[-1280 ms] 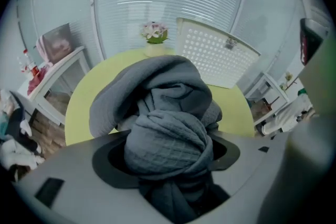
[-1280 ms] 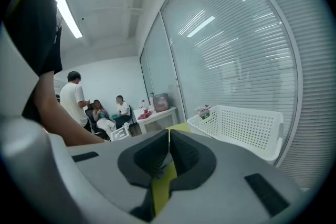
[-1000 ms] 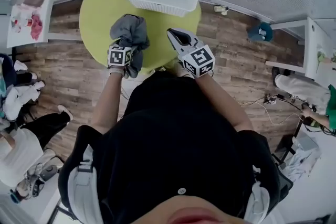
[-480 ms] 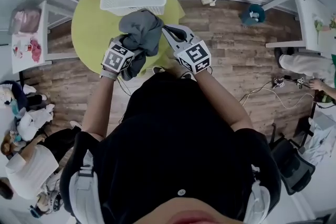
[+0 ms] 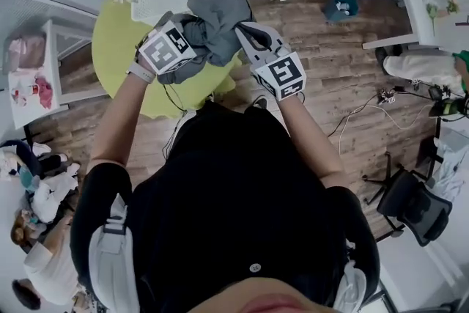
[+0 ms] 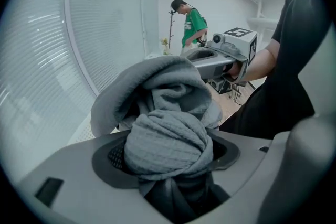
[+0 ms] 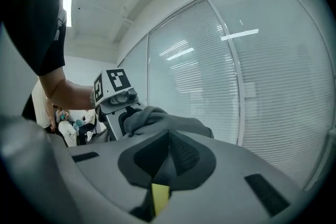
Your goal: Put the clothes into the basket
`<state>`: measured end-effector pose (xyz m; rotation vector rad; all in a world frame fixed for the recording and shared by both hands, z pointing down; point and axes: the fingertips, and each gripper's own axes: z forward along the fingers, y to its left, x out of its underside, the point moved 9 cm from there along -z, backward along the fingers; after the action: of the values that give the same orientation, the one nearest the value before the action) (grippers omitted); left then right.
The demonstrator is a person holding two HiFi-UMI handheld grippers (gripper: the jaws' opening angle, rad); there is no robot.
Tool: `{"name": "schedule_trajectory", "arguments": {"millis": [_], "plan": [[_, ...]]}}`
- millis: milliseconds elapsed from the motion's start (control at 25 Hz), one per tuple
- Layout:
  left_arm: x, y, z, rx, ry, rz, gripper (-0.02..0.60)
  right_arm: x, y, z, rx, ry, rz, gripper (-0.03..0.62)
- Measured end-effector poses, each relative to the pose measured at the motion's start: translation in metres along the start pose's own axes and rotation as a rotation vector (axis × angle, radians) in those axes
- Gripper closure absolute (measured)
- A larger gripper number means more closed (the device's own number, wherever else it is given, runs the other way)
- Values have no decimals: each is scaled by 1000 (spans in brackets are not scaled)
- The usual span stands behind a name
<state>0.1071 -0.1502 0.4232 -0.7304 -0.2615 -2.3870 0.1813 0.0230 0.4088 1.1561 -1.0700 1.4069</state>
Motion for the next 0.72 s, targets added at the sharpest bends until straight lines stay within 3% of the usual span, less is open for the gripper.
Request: {"name": "schedule_trajectory", "arguments": {"millis": [360,720], "plan": [[14,79,-36,91,67,310,233,-18,26,63,171,3,4,569],[26,147,-27,120,96,414,233,-29,29,113,274,8,14,569]]}}
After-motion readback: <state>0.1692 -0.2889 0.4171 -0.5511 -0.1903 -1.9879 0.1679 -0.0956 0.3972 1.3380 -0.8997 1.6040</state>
